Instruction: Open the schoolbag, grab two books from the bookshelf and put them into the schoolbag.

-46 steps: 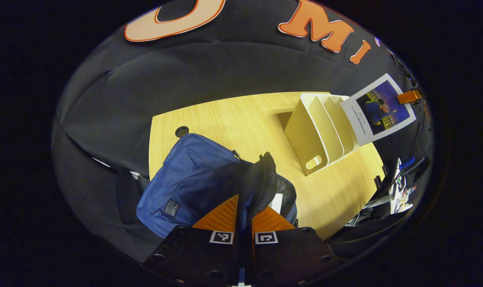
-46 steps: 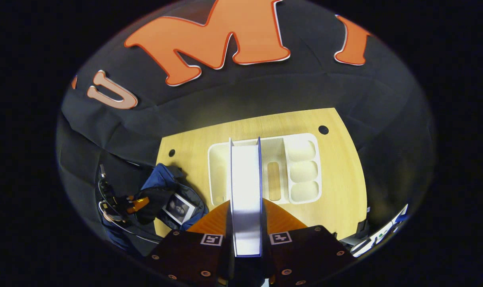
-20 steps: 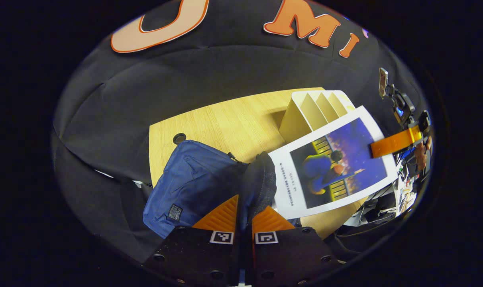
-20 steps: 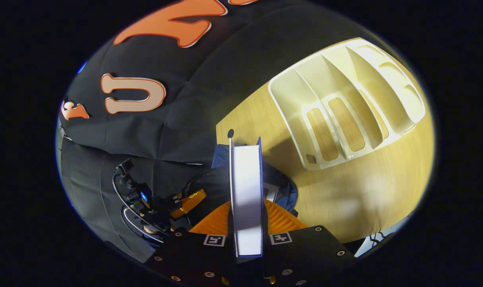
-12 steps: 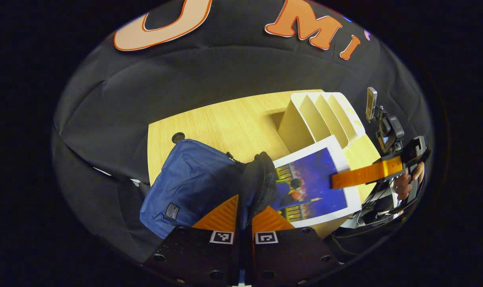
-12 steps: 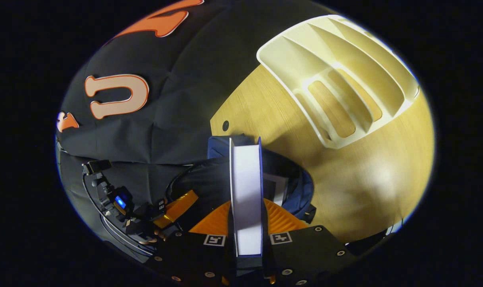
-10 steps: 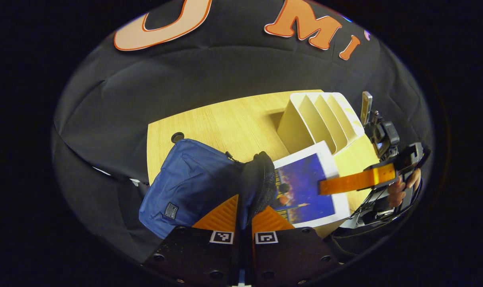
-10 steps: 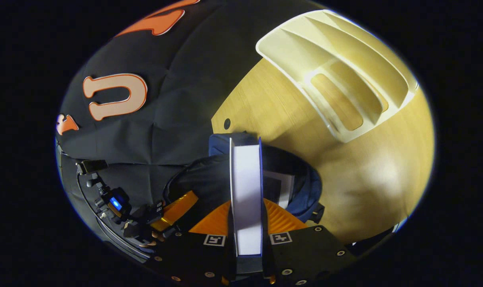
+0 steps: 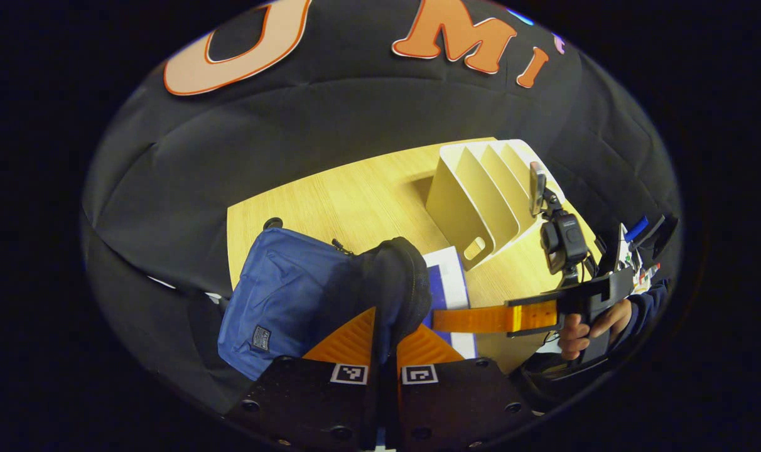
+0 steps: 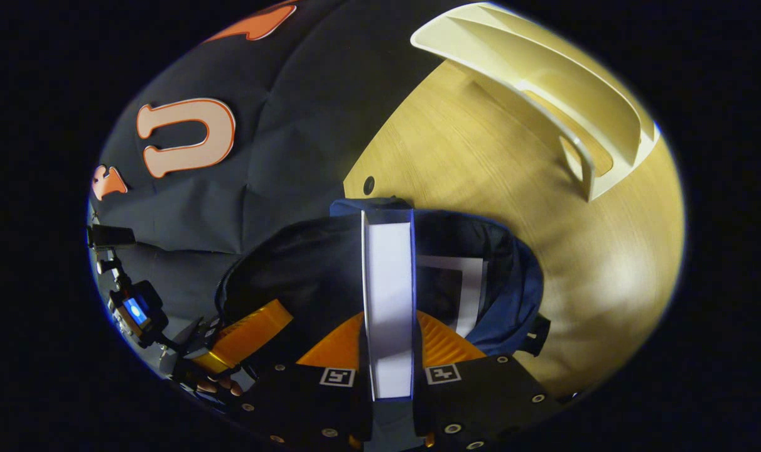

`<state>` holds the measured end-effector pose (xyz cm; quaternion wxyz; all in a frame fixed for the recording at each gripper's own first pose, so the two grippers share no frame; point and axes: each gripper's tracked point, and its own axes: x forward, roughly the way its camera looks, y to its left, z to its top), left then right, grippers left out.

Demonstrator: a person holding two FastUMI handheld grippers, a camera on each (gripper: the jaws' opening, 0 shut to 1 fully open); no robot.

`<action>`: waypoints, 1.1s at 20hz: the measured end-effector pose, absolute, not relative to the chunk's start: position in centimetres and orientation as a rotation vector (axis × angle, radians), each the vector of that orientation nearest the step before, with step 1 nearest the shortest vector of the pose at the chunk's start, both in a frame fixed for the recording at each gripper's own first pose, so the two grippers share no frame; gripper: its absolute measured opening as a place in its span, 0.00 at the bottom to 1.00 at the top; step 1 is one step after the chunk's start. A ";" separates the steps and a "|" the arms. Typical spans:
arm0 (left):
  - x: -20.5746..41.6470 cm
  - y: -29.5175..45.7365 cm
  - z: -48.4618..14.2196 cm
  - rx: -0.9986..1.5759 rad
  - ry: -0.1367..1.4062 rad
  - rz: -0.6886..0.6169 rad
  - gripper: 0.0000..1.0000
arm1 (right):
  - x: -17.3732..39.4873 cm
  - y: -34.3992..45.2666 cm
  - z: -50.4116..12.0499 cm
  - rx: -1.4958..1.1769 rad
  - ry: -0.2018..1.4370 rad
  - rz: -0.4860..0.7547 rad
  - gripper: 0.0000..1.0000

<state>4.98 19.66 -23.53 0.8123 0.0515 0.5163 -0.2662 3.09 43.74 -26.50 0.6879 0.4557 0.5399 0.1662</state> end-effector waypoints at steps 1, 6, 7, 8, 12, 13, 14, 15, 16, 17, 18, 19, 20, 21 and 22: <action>4.8 19.4 -23.4 0.119 1.100 -0.580 0.06 | 3.0 44.3 -26.9 1.024 1.208 0.380 0.26; 4.5 18.9 -22.8 0.170 1.080 -0.626 0.06 | 3.0 47.6 -28.4 1.039 1.206 0.426 0.26; 4.5 18.9 -22.7 0.179 1.078 -0.631 0.06 | 3.2 48.3 -28.7 1.037 1.207 0.434 0.26; 4.5 18.9 -22.7 0.186 1.075 -0.635 0.06 | 3.3 48.8 -29.0 1.040 1.211 0.438 0.26; 4.5 19.6 -23.1 0.169 1.085 -0.615 0.06 | 2.8 49.7 -30.1 0.951 1.275 0.408 0.22; 4.6 19.9 -23.0 0.157 1.080 -0.607 0.05 | 3.2 49.7 -29.7 0.901 1.248 0.410 0.41; 4.7 20.2 -23.0 0.150 1.079 -0.599 0.05 | 3.6 48.8 -29.8 0.816 1.245 0.405 0.43; 4.9 20.6 -23.1 0.145 1.079 -0.584 0.05 | 2.9 48.6 -29.5 0.750 1.251 0.419 0.65; 4.9 20.8 -23.2 0.139 1.083 -0.573 0.06 | 2.5 48.1 -29.0 0.695 1.265 0.434 0.72; 5.0 20.9 -23.0 0.128 1.083 -0.564 0.07 | 2.3 47.5 -27.9 0.669 1.265 0.446 0.78; 5.0 20.8 -23.1 0.118 1.083 -0.556 0.06 | 2.6 47.0 -27.4 0.655 1.257 0.450 0.85; 5.0 20.9 -23.0 0.116 1.082 -0.553 0.06 | 3.2 46.2 -26.6 0.644 1.228 0.455 0.93; 4.9 20.7 -23.1 0.114 1.084 -0.550 0.08 | 3.8 45.3 -26.0 0.623 1.194 0.453 0.95; 4.7 20.5 -23.2 0.114 1.084 -0.552 0.08 | 4.6 44.0 -25.4 0.586 1.154 0.441 0.96; 4.6 20.2 -23.1 0.114 1.080 -0.556 0.11 | 5.7 42.4 -24.7 0.550 1.109 0.426 0.96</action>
